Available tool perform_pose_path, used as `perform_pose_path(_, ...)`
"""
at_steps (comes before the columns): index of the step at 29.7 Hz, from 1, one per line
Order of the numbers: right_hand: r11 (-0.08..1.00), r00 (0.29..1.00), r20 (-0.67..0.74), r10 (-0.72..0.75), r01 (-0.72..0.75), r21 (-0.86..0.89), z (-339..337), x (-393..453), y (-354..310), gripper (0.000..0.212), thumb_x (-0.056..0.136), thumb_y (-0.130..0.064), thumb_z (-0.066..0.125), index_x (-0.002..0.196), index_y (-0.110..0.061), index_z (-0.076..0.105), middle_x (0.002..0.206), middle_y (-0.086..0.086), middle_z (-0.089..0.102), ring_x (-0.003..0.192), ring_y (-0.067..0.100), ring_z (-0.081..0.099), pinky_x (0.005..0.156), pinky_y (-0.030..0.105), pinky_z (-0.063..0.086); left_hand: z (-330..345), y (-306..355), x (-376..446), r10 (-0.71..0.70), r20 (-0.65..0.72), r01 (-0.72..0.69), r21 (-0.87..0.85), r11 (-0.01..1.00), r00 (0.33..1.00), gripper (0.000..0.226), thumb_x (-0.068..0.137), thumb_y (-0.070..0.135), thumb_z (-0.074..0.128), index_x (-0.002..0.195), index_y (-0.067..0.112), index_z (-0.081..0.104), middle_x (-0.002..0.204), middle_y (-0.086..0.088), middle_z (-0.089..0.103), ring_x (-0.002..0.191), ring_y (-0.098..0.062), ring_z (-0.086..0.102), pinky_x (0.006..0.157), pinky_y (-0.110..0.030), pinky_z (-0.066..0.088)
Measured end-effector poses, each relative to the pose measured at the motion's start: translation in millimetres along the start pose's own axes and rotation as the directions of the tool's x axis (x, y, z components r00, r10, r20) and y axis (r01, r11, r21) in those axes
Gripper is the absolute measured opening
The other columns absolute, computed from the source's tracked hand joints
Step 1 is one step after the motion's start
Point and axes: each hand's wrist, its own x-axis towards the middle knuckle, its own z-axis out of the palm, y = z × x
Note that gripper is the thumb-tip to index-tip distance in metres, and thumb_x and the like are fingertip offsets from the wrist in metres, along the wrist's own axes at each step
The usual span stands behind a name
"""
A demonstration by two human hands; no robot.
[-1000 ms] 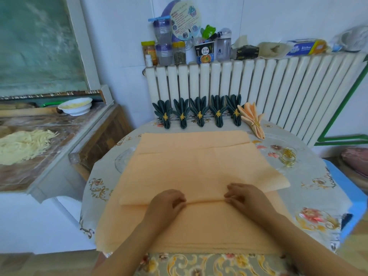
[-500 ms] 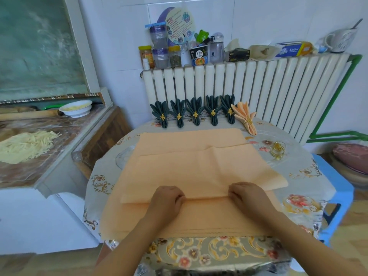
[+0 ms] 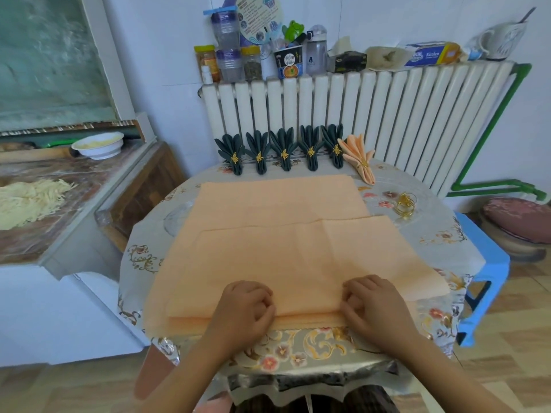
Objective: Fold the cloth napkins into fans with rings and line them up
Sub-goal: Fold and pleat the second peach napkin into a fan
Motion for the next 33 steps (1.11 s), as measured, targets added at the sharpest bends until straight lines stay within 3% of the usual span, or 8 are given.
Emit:
perform_pose_path(3, 0.999, 1.000, 0.016, 0.025, -0.025, -0.020, 5.5, 19.0, -18.2, 0.028, 0.080, -0.041, 0.044, 0.082, -0.025, 0.067, 0.085, -0.009, 0.065, 0.077, 0.019, 0.060, 0.067, 0.032, 0.049, -1.2, 6.0, 11.5, -0.022, -0.038, 0.025, 0.072, 0.997, 0.999, 0.038, 0.083, 0.043, 0.040, 0.091, 0.024, 0.071, 0.100, 0.012, 0.067, 0.100, -0.006, 0.059, 0.091, -0.037, 0.044)
perform_pose_path(5, 0.999, 0.999, 0.046, 0.017, -0.016, -0.033, 12.7, 33.7, -33.1, 0.032, 0.081, -0.042, 0.042, 0.085, -0.025, 0.069, 0.086, -0.005, 0.065, 0.077, 0.022, 0.062, 0.066, 0.034, 0.050, -1.9, 10.0, 21.9, -0.113, 0.031, 0.107, 0.153, 0.982, 0.993, 0.060, 0.083, 0.050, 0.024, 0.113, 0.021, 0.067, 0.121, 0.003, 0.063, 0.119, -0.012, 0.053, 0.102, -0.039, 0.038)
perform_pose_path(8, 0.999, 0.989, 0.149, 0.025, -0.019, -0.046, 24.8, 55.5, -55.4, 0.036, 0.089, -0.041, 0.042, 0.110, -0.023, 0.065, 0.110, 0.001, 0.061, 0.103, 0.026, 0.056, 0.086, 0.038, 0.044, -0.4, 8.6, 31.8, -0.379, 0.219, 0.286, 0.363, 0.887, 0.899, 0.063, 0.093, 0.056, 0.019, 0.147, 0.027, 0.032, 0.157, -0.007, 0.023, 0.146, -0.021, 0.016, 0.118, -0.041, 0.012)
perform_pose_path(10, 0.998, 0.971, 0.234, 0.051, -0.041, -0.048, 34.4, 68.8, -64.3, 0.040, 0.094, -0.042, 0.041, 0.129, -0.026, 0.052, 0.130, 0.001, 0.048, 0.122, 0.024, 0.041, 0.100, 0.036, 0.031, 1.8, 7.0, 33.9, -0.472, 0.286, 0.327, 0.433, 0.840, 0.834, 0.061, 0.098, 0.055, 0.023, 0.152, 0.030, 0.013, 0.161, -0.009, 0.002, 0.148, -0.026, -0.002, 0.118, -0.048, 0.001)
perform_pose_path(13, 0.995, 0.964, 0.252, 0.084, -0.068, -0.073, 49.2, 76.3, -73.1, 0.046, 0.094, -0.047, 0.038, 0.137, -0.029, 0.041, 0.139, 0.002, 0.039, 0.128, 0.023, 0.032, 0.104, 0.035, 0.024, 5.0, 5.8, 31.1, -0.498, 0.310, 0.335, 0.453, 0.826, 0.810, 0.063, 0.097, 0.058, 0.020, 0.153, 0.032, 0.004, 0.161, -0.009, -0.007, 0.147, -0.027, -0.010, 0.117, -0.051, -0.006)
perform_pose_path(18, 0.993, 0.980, 0.173, 0.094, -0.079, -0.090, 63.4, 69.9, -73.9, 0.066, 0.081, -0.056, 0.016, 0.133, -0.029, 0.047, 0.132, 0.005, 0.046, 0.121, 0.027, 0.039, 0.100, 0.038, 0.025, -2.5, -17.3, 40.7, -0.587, 0.202, 0.485, 0.393, 0.782, 0.784, 0.059, 0.097, 0.055, 0.029, 0.150, 0.034, 0.016, 0.160, -0.009, 0.001, 0.147, -0.026, -0.003, 0.116, -0.051, -0.003)
perform_pose_path(27, 0.987, 0.982, 0.153, 0.109, -0.089, -0.134, 72.1, 70.2, -72.0, 0.062, 0.081, -0.056, 0.019, 0.130, -0.031, 0.048, 0.128, 0.002, 0.049, 0.118, 0.025, 0.043, 0.098, 0.038, 0.029, -37.7, -79.9, 85.9, -0.801, -0.025, 0.786, 0.214, 0.580, 0.598, 0.046, 0.092, 0.044, 0.053, 0.130, 0.019, 0.046, 0.136, -0.015, 0.038, 0.126, -0.035, 0.032, 0.103, -0.043, 0.027)
perform_pose_path(33, 0.984, 0.990, 0.075, 0.119, -0.107, -0.144, 76.9, 70.7, -72.8, 0.052, 0.081, -0.054, 0.032, 0.119, -0.029, 0.059, 0.115, 0.002, 0.057, 0.105, 0.025, 0.052, 0.090, 0.038, 0.039, -41.1, -96.6, 95.0, -0.862, -0.090, 0.858, -0.087, 0.507, 0.500, 0.063, 0.084, 0.032, 0.070, 0.134, 0.011, 0.038, 0.130, -0.014, 0.053, 0.117, -0.033, 0.052, 0.095, -0.041, 0.043)
